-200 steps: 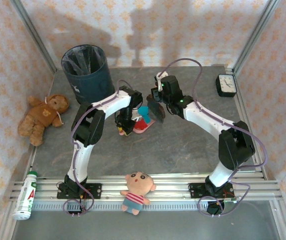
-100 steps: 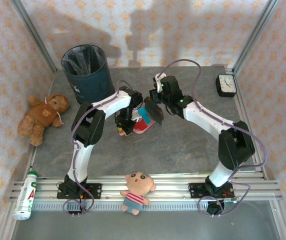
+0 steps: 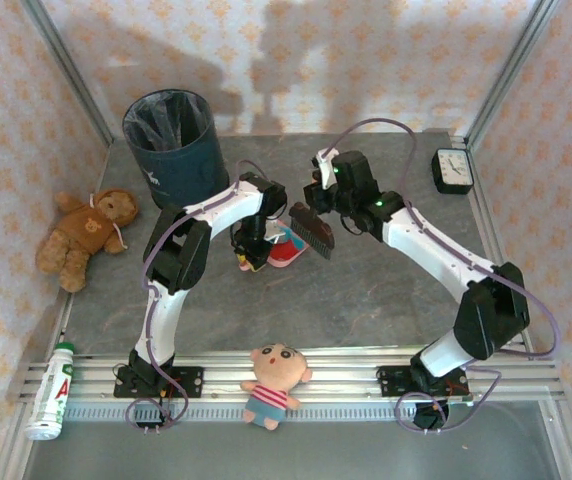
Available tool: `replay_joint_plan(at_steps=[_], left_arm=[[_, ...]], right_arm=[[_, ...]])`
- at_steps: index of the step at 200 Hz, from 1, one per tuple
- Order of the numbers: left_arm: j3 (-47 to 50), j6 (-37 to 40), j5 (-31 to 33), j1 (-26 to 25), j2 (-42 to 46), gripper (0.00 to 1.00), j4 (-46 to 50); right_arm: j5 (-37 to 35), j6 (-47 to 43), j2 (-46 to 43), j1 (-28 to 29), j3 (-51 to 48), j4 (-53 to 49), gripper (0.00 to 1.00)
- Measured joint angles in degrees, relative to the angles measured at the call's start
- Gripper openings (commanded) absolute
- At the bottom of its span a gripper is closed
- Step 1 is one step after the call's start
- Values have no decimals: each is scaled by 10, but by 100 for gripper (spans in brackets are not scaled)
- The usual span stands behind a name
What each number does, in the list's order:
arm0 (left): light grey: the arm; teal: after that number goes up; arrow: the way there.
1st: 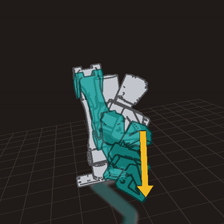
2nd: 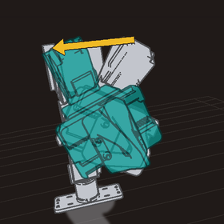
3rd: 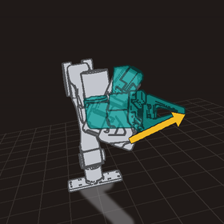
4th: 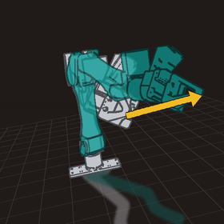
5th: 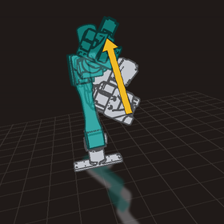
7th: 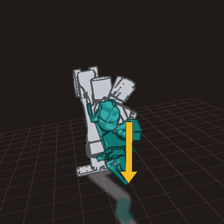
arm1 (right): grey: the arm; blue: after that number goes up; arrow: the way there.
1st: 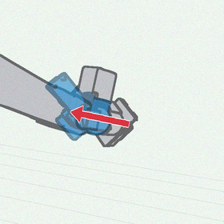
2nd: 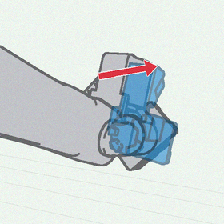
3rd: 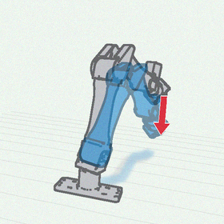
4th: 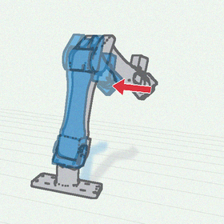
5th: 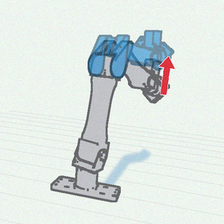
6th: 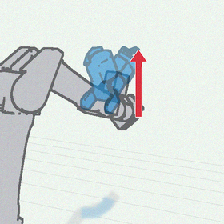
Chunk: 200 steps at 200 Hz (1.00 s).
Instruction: Sweep away the paper scraps from the table
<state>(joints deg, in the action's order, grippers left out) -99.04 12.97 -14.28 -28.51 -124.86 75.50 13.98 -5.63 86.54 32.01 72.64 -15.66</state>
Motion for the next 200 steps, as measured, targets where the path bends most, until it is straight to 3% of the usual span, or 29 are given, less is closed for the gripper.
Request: replay_joint_plan(at_steps=[47, 140, 200], left_arm=[[2, 0, 2, 0, 1, 0, -5], [40, -10, -1, 0, 74, 0, -45], [41, -15, -5, 2, 126, 0, -55]], right_arm=[[-13, -4, -26, 0, -13, -21, 0], [-200, 24, -115, 1, -113, 23, 0], [-263, 42, -145, 0, -156, 30, 0]])
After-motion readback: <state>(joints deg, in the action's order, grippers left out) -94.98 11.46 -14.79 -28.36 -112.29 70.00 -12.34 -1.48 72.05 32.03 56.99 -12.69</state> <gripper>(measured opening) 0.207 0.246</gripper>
